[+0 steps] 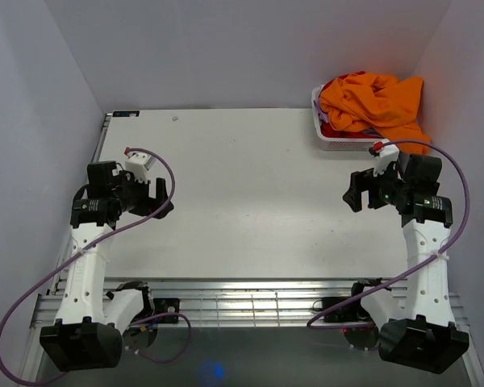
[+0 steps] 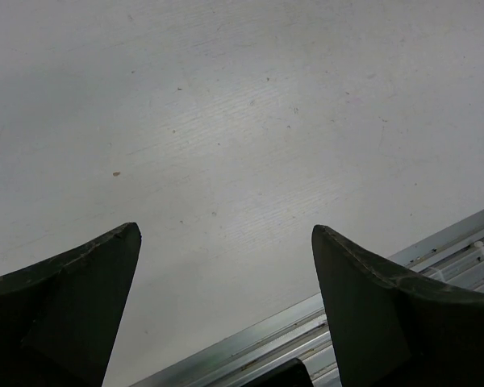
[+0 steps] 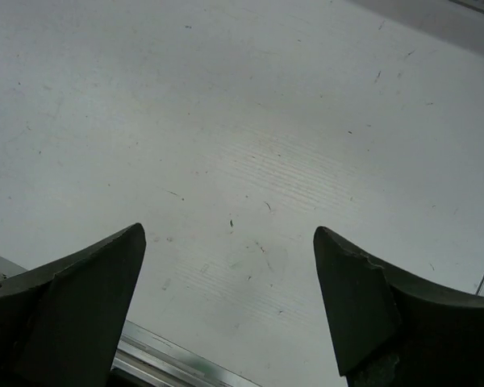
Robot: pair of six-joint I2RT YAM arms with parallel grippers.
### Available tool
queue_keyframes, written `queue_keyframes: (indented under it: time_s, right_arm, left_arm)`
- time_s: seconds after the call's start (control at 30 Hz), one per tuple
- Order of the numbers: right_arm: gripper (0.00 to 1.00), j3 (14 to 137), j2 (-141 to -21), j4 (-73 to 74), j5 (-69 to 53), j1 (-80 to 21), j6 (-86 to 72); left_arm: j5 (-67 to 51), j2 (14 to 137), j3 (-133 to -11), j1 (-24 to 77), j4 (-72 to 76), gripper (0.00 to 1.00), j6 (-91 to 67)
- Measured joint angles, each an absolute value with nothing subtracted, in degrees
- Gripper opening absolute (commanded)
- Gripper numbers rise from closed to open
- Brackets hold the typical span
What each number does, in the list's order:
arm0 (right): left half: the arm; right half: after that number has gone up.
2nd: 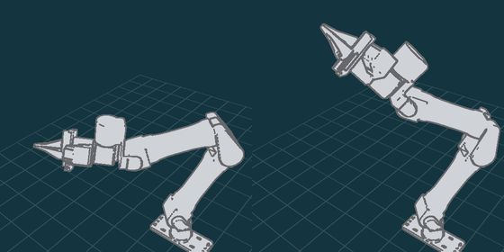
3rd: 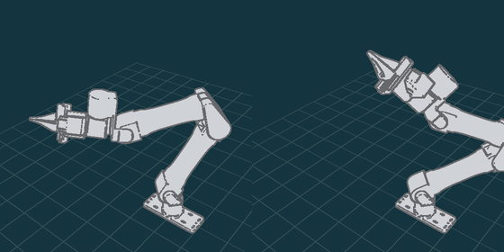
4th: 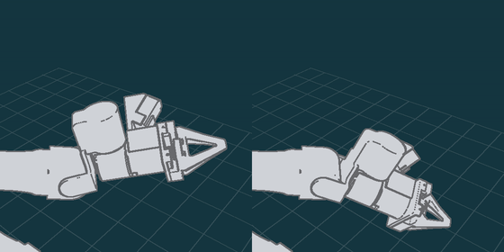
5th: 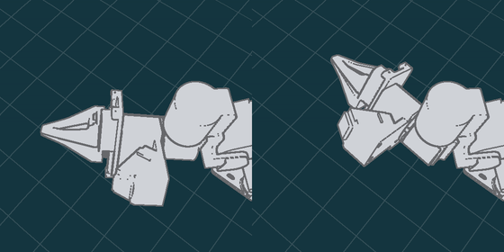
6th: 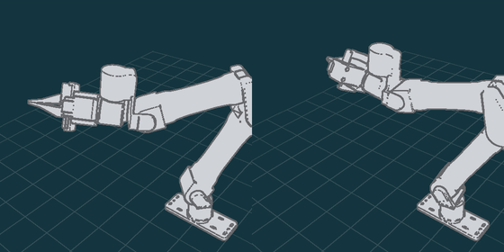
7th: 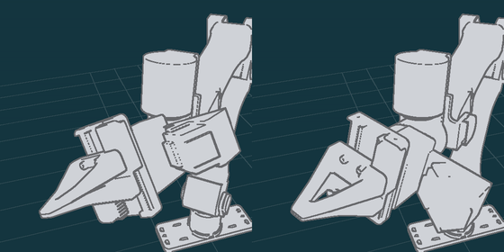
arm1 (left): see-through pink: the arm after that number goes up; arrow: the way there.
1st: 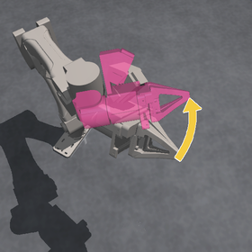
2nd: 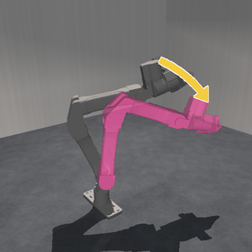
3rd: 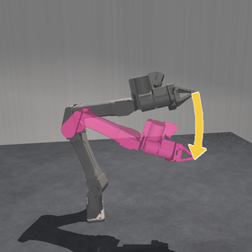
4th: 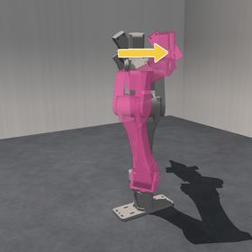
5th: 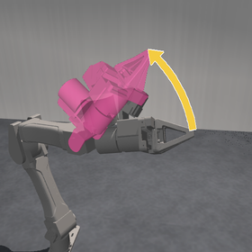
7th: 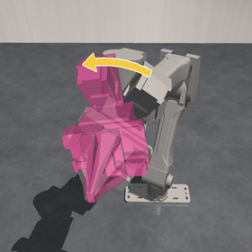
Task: Fold and stack the trousers
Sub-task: Grab the trousers from the pile
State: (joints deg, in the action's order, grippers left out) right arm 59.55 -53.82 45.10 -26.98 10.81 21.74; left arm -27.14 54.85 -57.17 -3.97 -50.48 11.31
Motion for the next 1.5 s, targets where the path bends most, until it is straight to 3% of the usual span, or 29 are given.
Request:
queue_keyframes:
  time_s: [0.17, 0.7, 1.2, 1.23, 1.3, 1.33, 1.43, 1.5]
  right_arm:
    - [0.9, 65.4, -58.9, 46.5, -27.6, 10.8, 21.3]
    - [0.9, 122.2, -110.3, 35.9, -20.9, 10.8, 14.9]
    - [0.9, 124.4, -129.3, 23.9, -15.5, 6.4, 14.7]
    - [0.98, 124.9, -129.9, 23.5, -14.6, 6.0, 15.0]
    - [0.82, 125.7, -130.6, 22.5, -13.1, 5.3, 15.7]
    - [0.58, 125.9, -130.7, 22.3, -12.4, 5.1, 16.2]
    - [0.08, 125.9, -130.7, 21.1, -11.2, 4.8, 17.6]
    - [0.08, 126.1, -130.6, 20.6, -10.4, 4.7, 17.8]
  left_arm:
    - [-27.6, 55.0, -58.3, -4.0, -50.6, 0.98, 10.7]
    - [-32.8, 55.9, -63.1, -4.0, -43.1, 0.98, 5.3]
    - [-35.1, 55.5, -60.2, -4.0, -41.0, 0.98, 3.4]
    - [-35.2, 55.6, -60.2, -4.0, -41.0, 0.98, 3.4]
    - [-35.2, 56.0, -60.2, -4.0, -41.0, 0.98, 3.3]
    - [-35.2, 56.1, -60.2, -4.0, -41.0, 0.98, 3.2]
    - [-35.2, 56.3, -60.2, -4.0, -41.0, 0.98, 3.1]
    - [-35.2, 56.3, -60.3, -4.0, -41.0, 0.98, 3.1]
